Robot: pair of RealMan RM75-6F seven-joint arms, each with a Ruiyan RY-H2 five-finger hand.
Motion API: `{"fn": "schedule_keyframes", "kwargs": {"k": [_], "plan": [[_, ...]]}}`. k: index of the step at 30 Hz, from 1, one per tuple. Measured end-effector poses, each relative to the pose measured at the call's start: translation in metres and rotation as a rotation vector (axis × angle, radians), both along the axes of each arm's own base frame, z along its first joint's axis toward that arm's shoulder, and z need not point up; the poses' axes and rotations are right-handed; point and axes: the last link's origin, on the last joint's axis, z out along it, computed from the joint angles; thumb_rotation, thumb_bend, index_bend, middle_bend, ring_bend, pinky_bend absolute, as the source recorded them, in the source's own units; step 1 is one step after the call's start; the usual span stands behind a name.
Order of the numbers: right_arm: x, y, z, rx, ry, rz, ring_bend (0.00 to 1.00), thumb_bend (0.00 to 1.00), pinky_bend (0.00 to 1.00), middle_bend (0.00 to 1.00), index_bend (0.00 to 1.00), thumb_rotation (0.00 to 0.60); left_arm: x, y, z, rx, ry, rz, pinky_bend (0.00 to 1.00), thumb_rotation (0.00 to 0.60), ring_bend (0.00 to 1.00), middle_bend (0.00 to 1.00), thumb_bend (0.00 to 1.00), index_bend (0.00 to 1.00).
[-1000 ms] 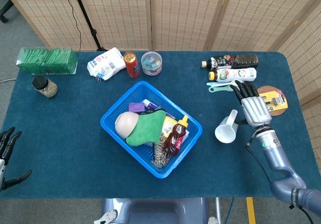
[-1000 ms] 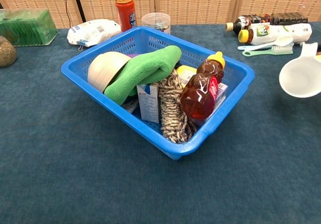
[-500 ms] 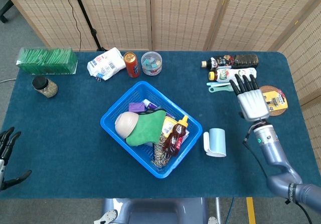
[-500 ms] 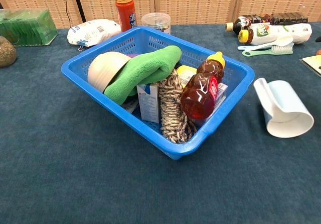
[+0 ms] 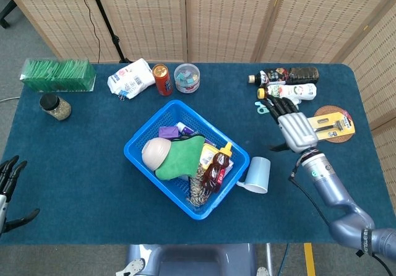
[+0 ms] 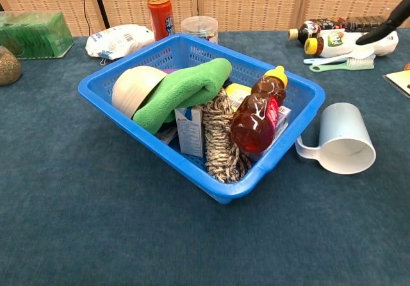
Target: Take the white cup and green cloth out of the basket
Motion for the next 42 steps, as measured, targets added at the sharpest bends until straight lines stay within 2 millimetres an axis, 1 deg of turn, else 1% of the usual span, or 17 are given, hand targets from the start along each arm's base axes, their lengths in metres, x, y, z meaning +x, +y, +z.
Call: {"fn": "schedule_keyframes", "kwargs": {"k": [3,8,10,16,22,24,27,32,36,38,40,42], "plan": [[0.02,0.006,-0.004,0.064,-0.043,0.081,0.0,0.0,0.0,0.0,0.0,0.6,0.0,0.0,0.0,0.0,0.0,0.0,0.0,0.6,0.0,0.0,0.0,0.0],[0.055,0.021,-0.018,0.167,-0.052,0.206,0.0,0.0,0.0,0.0,0.0,0.6,0.0,0.001,0.0,-0.001,0.001,0.002,0.0,0.6,0.0,0.0,0.0,0.0],[0.065,0.027,-0.026,0.2,-0.032,0.239,0.0,0.0,0.0,0.0,0.0,0.6,0.0,0.001,0.0,-0.001,0.0,0.003,0.0,0.6,0.0,0.0,0.0,0.0],[0.085,0.038,-0.052,0.271,0.05,0.301,0.0,0.0,0.0,0.0,0.0,0.6,-0.001,0.001,0.002,-0.001,-0.009,0.001,0.0,0.6,0.0,0.0,0.0,0.0],[0.1,0.042,-0.079,0.302,0.03,0.295,0.0,0.0,0.0,0.0,0.0,0.6,-0.002,0.002,0.004,-0.001,-0.015,0.002,0.0,0.6,0.0,0.0,0.0,0.0],[0.103,0.042,-0.084,0.301,0.03,0.292,0.0,0.0,0.0,0.0,0.0,0.6,-0.002,0.002,0.004,0.0,-0.016,0.001,0.0,0.6,0.0,0.0,0.0,0.0],[0.106,0.037,-0.09,0.29,0.036,0.286,0.0,0.0,0.0,0.0,0.0,0.6,-0.003,0.002,0.005,0.003,-0.02,0.003,0.0,0.6,0.0,0.0,0.0,0.0],[0.105,0.026,-0.103,0.273,0.039,0.248,0.0,0.0,0.0,0.0,0.0,0.6,-0.003,0.002,0.006,0.002,-0.023,0.003,0.0,0.6,0.0,0.0,0.0,0.0],[0.108,0.022,-0.107,0.257,0.013,0.234,0.0,0.0,0.0,0.0,0.05,0.6,-0.004,0.002,0.006,0.003,-0.023,0.005,0.0,0.6,0.0,0.0,0.0,0.0],[0.11,0.021,-0.108,0.25,0.002,0.236,0.01,0.0,0.03,0.04,0.09,0.6,-0.003,0.002,0.005,0.002,-0.023,0.005,0.0,0.6,0.0,0.0,0.0,0.0],[0.112,0.021,-0.11,0.248,-0.01,0.238,0.07,0.08,0.1,0.12,0.15,0.6,-0.003,0.002,0.005,0.0,-0.021,0.005,0.0,0.6,0.0,0.0,0.0,0.0],[0.115,0.022,-0.113,0.257,-0.022,0.242,0.15,0.21,0.16,0.19,0.21,0.6,-0.003,0.002,0.005,0.0,-0.019,0.005,0.0,0.6,0.0,0.0,0.0,0.0]]}}
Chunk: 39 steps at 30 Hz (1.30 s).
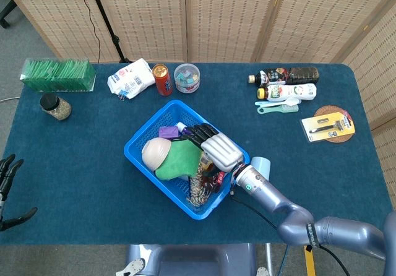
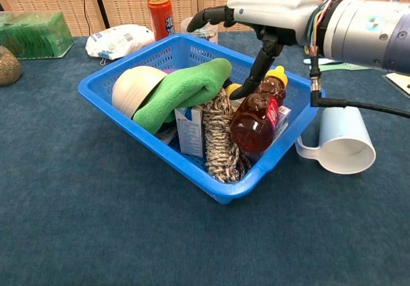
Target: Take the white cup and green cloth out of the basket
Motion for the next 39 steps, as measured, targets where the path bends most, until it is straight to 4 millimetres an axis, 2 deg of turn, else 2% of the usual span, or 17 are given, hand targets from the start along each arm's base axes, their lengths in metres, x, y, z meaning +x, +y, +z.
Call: {"fn": "schedule_keyframes", "kwargs": {"k": [5,10,13,17,24,32,34,39], "plan": [[0.006,0.002,-0.012,0.026,0.008,0.02,0.18,0.39,0.21,0.22,0.3,0.6,0.0,0.0,-0.001,-0.003,0.003,0.001,0.0,0.6,0.0,0.0,0.0,0.0],[0.013,0.002,-0.024,0.029,0.004,0.025,0.31,0.62,0.34,0.36,0.46,0.6,0.0,0.0,0.001,0.001,-0.004,0.002,0.0,0.6,0.0,0.0,0.0,0.0],[0.014,0.001,-0.027,0.029,0.002,0.026,0.4,0.73,0.45,0.46,0.6,0.6,-0.001,0.0,0.001,0.002,-0.006,0.003,0.0,0.6,0.0,0.0,0.0,0.0],[0.012,0.003,-0.028,0.037,0.004,0.028,0.46,0.77,0.55,0.52,0.64,0.6,-0.001,0.0,0.001,-0.001,-0.006,0.001,0.0,0.6,0.0,0.0,0.0,0.0],[0.02,0.001,-0.009,-0.014,-0.089,0.046,0.47,0.8,0.55,0.52,0.65,0.6,-0.001,0.0,0.001,0.001,-0.007,0.003,0.0,0.6,0.0,0.0,0.0,0.0],[0.034,-0.01,0.04,-0.164,-0.242,0.084,0.47,0.81,0.55,0.52,0.65,0.6,-0.001,0.0,0.001,0.0,-0.007,0.001,0.0,0.6,0.0,0.0,0.0,0.0],[0.034,-0.016,0.055,-0.212,-0.266,0.083,0.47,0.81,0.55,0.52,0.65,0.6,-0.001,0.0,0.001,-0.001,-0.007,0.0,0.0,0.6,0.0,0.0,0.0,0.0],[0.025,-0.028,0.077,-0.332,-0.26,0.088,0.47,0.81,0.55,0.52,0.65,0.6,-0.001,0.0,0.0,-0.003,-0.004,0.002,0.0,0.6,0.0,0.0,0.0,0.0]]}}
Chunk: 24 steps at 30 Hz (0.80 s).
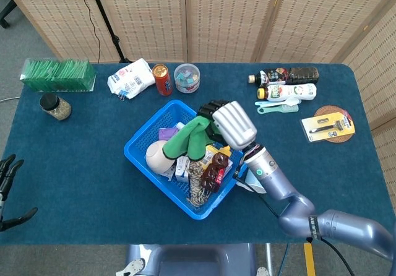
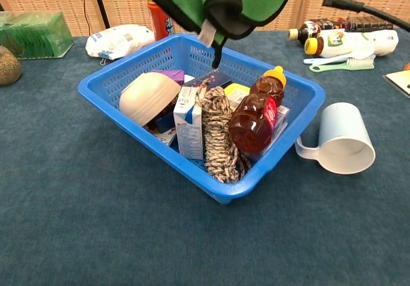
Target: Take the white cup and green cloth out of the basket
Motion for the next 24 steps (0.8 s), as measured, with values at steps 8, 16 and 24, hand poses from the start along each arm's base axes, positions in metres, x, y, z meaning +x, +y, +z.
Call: {"fn": "schedule_keyframes", "kwargs": {"k": [8,16,24], "plan": [[-0.036,-0.036,0.031,-0.2,0.051,-0.11,0.47,0.81,0.55,0.52,0.65,0.6,0.001,-0.001,-0.002,-0.001,0.005,-0.002,0.0,0.6,0.0,0.0,0.0,0.0],[-0.091,-0.06,0.039,-0.258,0.172,-0.275,0.38,0.81,0.39,0.46,0.64,0.6,0.002,-0.001,-0.003,-0.005,0.012,-0.002,0.0,0.6,0.0,0.0,0.0,0.0],[-0.147,-0.069,0.019,-0.141,0.318,-0.48,0.08,0.69,0.06,0.13,0.29,0.6,0.002,-0.001,-0.004,-0.004,0.013,0.001,0.0,0.6,0.0,0.0,0.0,0.0]]}}
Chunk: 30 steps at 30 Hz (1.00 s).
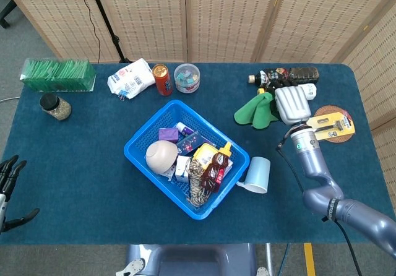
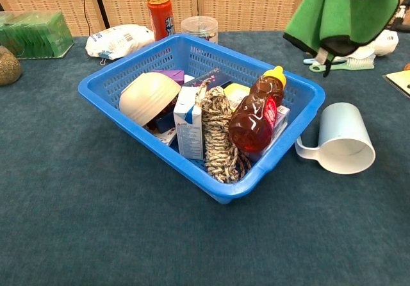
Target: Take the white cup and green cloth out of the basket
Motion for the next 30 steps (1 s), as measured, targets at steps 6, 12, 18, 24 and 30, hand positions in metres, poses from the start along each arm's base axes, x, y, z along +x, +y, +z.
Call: {"fn": "schedule_keyframes", "kwargs": {"k": [6,12,18,24,30], "plan": [[-0.03,-0.002,-0.005,0.028,0.066,-0.098,0.0,0.12,0.0,0.0,0.0,0.6,0.0,0.0,0.0,0.0,0.003,0.001,0.0,0.6,0.0,0.0,0.0,0.0],[-0.044,-0.001,0.0,0.009,0.094,-0.163,0.0,0.0,0.0,0.0,0.0,0.6,0.0,0.0,-0.001,-0.003,0.006,0.0,0.0,0.6,0.0,0.0,0.0,0.0],[-0.035,0.011,0.012,0.017,0.034,-0.128,0.0,0.0,0.0,0.0,0.0,0.6,0.0,-0.001,0.001,0.002,0.0,0.0,0.0,0.6,0.0,0.0,0.0,0.0],[-0.038,0.049,0.029,0.004,-0.021,-0.027,0.0,0.0,0.0,0.0,0.0,0.6,-0.001,-0.004,0.001,0.024,0.002,0.007,0.0,0.6,0.0,0.0,0.0,0.0],[-0.056,0.108,0.044,-0.037,-0.015,0.119,0.0,0.0,0.0,0.0,0.0,0.6,-0.011,-0.012,0.0,0.075,0.01,0.056,0.0,0.6,0.0,0.0,0.0,0.0]]}}
